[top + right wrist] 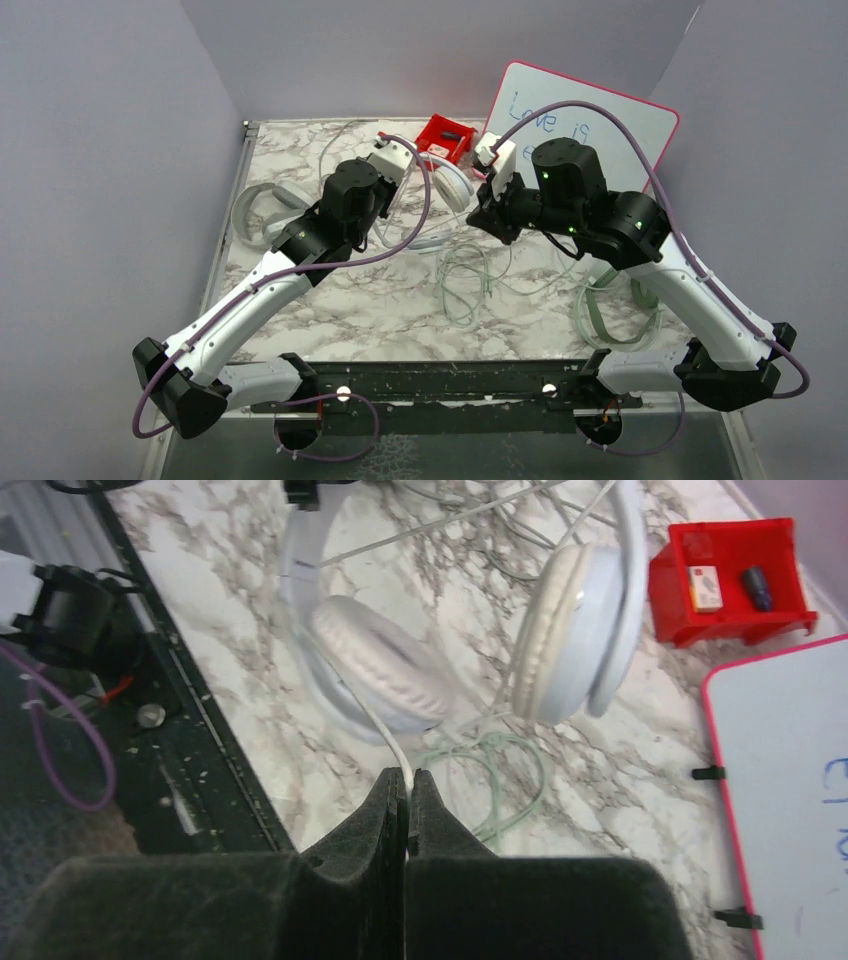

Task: Wrap the headphones
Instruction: Wrap the headphones cable around the headphones.

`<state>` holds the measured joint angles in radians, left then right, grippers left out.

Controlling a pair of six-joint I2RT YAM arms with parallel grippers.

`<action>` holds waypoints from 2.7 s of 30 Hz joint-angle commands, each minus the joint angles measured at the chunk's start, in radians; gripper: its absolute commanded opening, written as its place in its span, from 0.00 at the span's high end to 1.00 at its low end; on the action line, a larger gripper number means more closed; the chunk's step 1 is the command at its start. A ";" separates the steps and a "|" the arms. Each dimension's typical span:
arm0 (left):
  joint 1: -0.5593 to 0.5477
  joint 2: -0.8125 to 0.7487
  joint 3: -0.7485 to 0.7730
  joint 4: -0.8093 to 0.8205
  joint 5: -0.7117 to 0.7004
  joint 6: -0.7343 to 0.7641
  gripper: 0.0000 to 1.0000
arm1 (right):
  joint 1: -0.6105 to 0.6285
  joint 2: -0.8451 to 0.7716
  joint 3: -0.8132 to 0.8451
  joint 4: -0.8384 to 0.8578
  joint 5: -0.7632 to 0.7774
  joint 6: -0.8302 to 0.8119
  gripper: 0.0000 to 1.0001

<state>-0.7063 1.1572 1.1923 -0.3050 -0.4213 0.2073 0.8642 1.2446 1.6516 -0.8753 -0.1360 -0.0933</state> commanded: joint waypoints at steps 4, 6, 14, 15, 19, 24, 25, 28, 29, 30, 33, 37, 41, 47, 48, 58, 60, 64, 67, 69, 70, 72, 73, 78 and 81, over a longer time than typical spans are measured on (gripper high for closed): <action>-0.048 -0.036 -0.033 -0.099 0.167 0.029 1.00 | 0.005 0.059 0.085 -0.019 0.299 -0.251 1.00; -0.056 -0.038 -0.042 -0.107 0.197 0.024 1.00 | 0.005 0.070 0.089 -0.004 0.350 -0.327 1.00; -0.067 -0.093 -0.090 -0.103 0.287 0.048 1.00 | 0.005 0.007 0.002 0.197 0.396 -0.551 0.96; -0.068 -0.095 -0.092 -0.100 0.303 0.051 1.00 | 0.004 -0.003 -0.027 0.234 0.391 -0.579 0.94; -0.069 -0.096 -0.085 -0.098 0.310 0.043 1.00 | 0.005 -0.022 -0.111 0.384 0.458 -0.638 0.90; -0.068 -0.127 -0.089 -0.097 0.322 0.036 1.00 | 0.005 -0.053 -0.168 0.505 0.478 -0.663 0.99; -0.068 -0.131 -0.087 -0.097 0.328 0.035 1.00 | 0.004 -0.055 -0.168 0.517 0.477 -0.658 0.99; -0.069 -0.139 -0.085 -0.098 0.341 0.032 1.00 | 0.004 -0.049 -0.167 0.545 0.482 -0.651 0.86; -0.069 -0.141 -0.085 -0.099 0.339 0.032 1.00 | 0.002 -0.045 -0.165 0.546 0.489 -0.648 0.86; -0.069 -0.144 -0.086 -0.101 0.337 0.032 1.00 | -0.001 -0.042 -0.164 0.548 0.497 -0.648 0.87; -0.069 -0.164 -0.092 -0.102 0.337 0.028 1.00 | -0.028 -0.036 -0.160 0.539 0.480 -0.624 0.99; -0.069 -0.196 -0.093 -0.102 0.342 0.017 1.00 | -0.114 -0.035 -0.166 0.533 0.362 -0.538 0.99; -0.069 -0.219 -0.089 -0.102 0.370 0.010 1.00 | -0.175 -0.037 -0.212 0.584 0.276 -0.479 0.94; -0.068 -0.220 -0.069 -0.109 0.420 -0.001 1.00 | -0.236 -0.017 -0.254 0.664 0.145 -0.419 0.99; -0.069 -0.216 -0.066 -0.111 0.450 -0.003 1.00 | -0.237 -0.005 -0.244 0.664 0.112 -0.411 0.99; -0.068 -0.267 -0.078 -0.018 0.532 -0.068 1.00 | -0.350 0.062 -0.250 0.649 -0.151 -0.264 0.99; -0.068 -0.287 -0.073 0.004 0.534 -0.086 1.00 | -0.383 0.062 -0.277 0.661 -0.234 -0.222 0.99; -0.068 -0.310 -0.060 0.064 0.537 -0.145 1.00 | -0.426 0.093 -0.308 0.698 -0.433 -0.135 0.98; -0.068 -0.295 -0.025 0.094 0.525 -0.217 1.00 | -0.428 0.132 -0.321 0.744 -0.578 -0.047 0.99; -0.068 -0.276 0.003 0.097 0.490 -0.285 1.00 | -0.428 0.159 -0.340 0.818 -0.687 0.049 1.00; -0.068 -0.273 0.007 0.103 0.481 -0.313 1.00 | -0.428 0.177 -0.345 0.855 -0.738 0.100 1.00; -0.068 -0.263 0.016 0.112 0.460 -0.383 1.00 | -0.429 0.222 -0.350 0.939 -0.841 0.213 1.00; -0.068 -0.254 0.026 0.109 0.443 -0.416 1.00 | -0.428 0.243 -0.355 0.978 -0.884 0.271 1.00; -0.068 -0.211 0.080 0.055 0.322 -0.642 1.00 | -0.427 0.345 -0.372 1.169 -1.050 0.545 0.99; -0.068 -0.183 0.104 0.035 0.306 -0.751 1.00 | -0.416 0.353 -0.452 1.385 -1.053 0.706 0.99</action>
<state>-0.7658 0.9749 1.2015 -0.3847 -0.0807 -0.2890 0.4473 1.5669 1.2850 0.2535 -1.0996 0.3477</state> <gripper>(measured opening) 0.132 0.011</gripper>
